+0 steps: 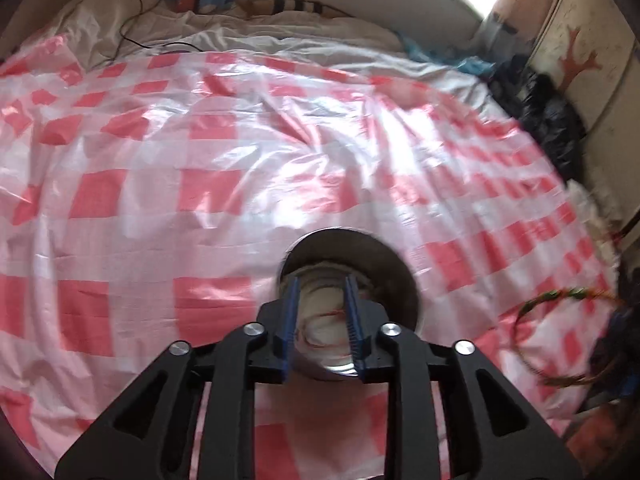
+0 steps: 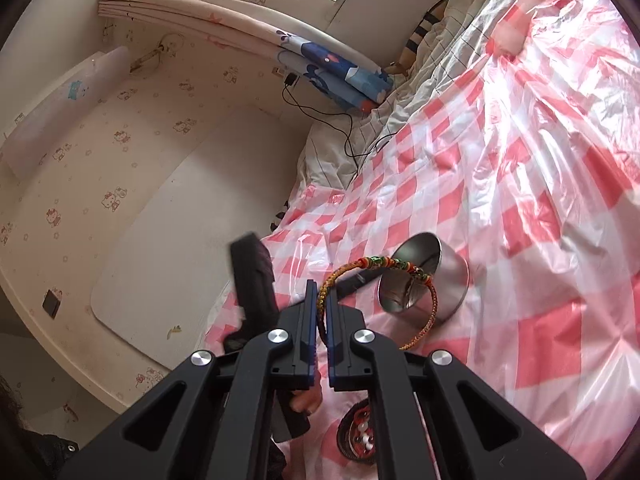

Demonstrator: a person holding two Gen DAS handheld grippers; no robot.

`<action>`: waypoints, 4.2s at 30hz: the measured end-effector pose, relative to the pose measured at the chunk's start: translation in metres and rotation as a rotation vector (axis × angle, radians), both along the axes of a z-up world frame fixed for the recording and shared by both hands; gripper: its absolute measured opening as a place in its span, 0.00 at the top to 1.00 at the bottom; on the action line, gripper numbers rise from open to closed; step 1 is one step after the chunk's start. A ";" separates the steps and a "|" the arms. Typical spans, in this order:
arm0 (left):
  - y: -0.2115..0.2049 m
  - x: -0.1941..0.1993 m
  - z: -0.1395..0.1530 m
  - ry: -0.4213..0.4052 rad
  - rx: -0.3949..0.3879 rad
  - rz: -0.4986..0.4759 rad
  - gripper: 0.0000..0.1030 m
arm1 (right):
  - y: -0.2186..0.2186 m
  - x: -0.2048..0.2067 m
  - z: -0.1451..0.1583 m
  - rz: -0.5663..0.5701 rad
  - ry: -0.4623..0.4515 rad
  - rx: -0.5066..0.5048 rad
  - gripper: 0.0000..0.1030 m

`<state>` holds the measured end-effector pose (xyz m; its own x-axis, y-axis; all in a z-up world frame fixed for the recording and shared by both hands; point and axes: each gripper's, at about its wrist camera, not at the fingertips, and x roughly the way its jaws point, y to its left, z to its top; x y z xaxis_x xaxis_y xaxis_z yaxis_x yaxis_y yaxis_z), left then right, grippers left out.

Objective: Organize jewelry

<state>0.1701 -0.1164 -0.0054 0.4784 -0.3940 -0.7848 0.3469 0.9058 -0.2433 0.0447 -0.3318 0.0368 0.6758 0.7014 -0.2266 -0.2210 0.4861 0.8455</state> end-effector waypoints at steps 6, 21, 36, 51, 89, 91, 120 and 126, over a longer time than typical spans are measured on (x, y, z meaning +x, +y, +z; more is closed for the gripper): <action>0.058 -0.031 0.041 -0.164 -0.091 0.136 0.22 | 0.022 0.051 0.006 0.067 -0.010 0.056 0.95; 0.131 -0.080 0.013 -0.070 -0.157 0.342 0.14 | 0.026 0.050 -0.027 -0.186 0.190 -0.403 0.40; 0.117 -0.151 -0.002 -0.069 -0.077 0.286 0.12 | 0.033 -0.080 -0.024 -0.311 0.199 -0.610 0.19; 0.094 -0.173 0.005 -0.203 0.145 0.267 0.07 | 0.089 -0.105 -0.028 -0.342 0.102 -0.826 0.07; 0.084 -0.160 0.000 -0.192 0.194 0.260 0.07 | 0.087 -0.095 -0.037 -0.362 0.149 -0.806 0.07; 0.084 -0.160 0.001 -0.194 0.195 0.260 0.07 | 0.086 -0.094 -0.037 -0.363 0.150 -0.805 0.07; 0.085 -0.157 0.001 -0.187 0.200 0.262 0.07 | 0.087 -0.092 -0.039 -0.361 0.157 -0.802 0.07; 0.085 -0.157 0.002 -0.187 0.201 0.261 0.07 | 0.087 -0.092 -0.039 -0.362 0.157 -0.801 0.07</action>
<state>0.0130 -0.0317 -0.0039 0.6846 -0.0868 -0.7237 0.1195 0.9928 -0.0061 -0.0476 -0.2451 -0.0025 0.7446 0.0425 -0.6661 0.1504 0.9616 0.2294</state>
